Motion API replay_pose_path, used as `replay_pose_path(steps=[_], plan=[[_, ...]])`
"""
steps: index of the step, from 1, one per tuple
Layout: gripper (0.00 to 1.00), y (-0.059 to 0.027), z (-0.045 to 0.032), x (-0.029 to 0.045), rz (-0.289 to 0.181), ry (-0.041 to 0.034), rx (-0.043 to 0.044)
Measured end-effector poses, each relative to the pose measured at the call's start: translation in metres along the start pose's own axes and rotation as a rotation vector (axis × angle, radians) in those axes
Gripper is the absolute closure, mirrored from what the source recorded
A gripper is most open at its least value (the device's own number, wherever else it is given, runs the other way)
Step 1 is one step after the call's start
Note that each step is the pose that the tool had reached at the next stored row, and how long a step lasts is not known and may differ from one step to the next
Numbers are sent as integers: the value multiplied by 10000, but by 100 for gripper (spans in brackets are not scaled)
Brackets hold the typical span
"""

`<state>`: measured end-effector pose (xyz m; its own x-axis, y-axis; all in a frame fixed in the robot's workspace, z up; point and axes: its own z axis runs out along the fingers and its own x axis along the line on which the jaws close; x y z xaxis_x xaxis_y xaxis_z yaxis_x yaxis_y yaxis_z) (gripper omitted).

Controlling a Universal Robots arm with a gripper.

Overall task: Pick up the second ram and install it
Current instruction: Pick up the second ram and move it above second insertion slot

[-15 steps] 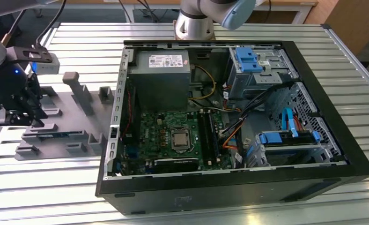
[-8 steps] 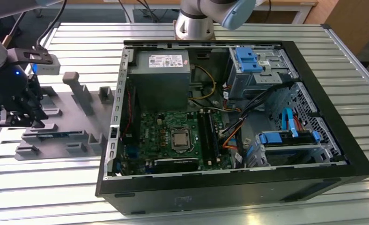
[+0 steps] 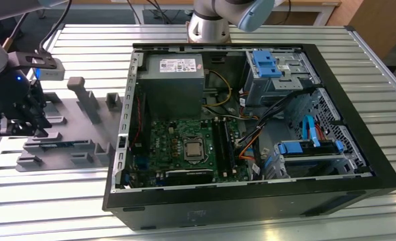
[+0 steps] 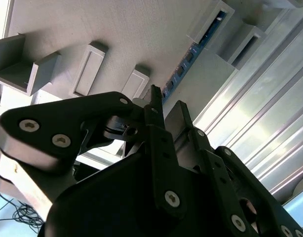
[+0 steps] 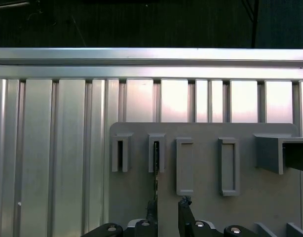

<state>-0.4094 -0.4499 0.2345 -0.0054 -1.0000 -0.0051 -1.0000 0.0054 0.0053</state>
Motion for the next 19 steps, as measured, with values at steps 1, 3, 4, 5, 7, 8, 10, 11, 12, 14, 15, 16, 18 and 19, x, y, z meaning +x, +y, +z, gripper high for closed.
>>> replay_pose_path(steps=[1,3,4,5,7,8,10,11,12,14,15,16,18,19], plan=[[69,0,4,0,0,-1,1],[69,1,15,1,1,0,-1],[69,0,24,3,1,1,-1],[69,0,34,6,0,0,-1],[69,0,57,11,0,1,-1],[69,0,68,14,-1,1,-1],[69,0,90,17,-6,1,-2],[69,0,102,17,-9,4,-1],[69,-1,113,18,-11,13,-1],[69,-1,135,19,-12,27,-1],[69,-1,146,19,-12,34,-1],[69,-1,155,19,-16,41,-1],[69,-1,172,20,-51,49,-1],[69,-1,180,20,-86,57,-1]])
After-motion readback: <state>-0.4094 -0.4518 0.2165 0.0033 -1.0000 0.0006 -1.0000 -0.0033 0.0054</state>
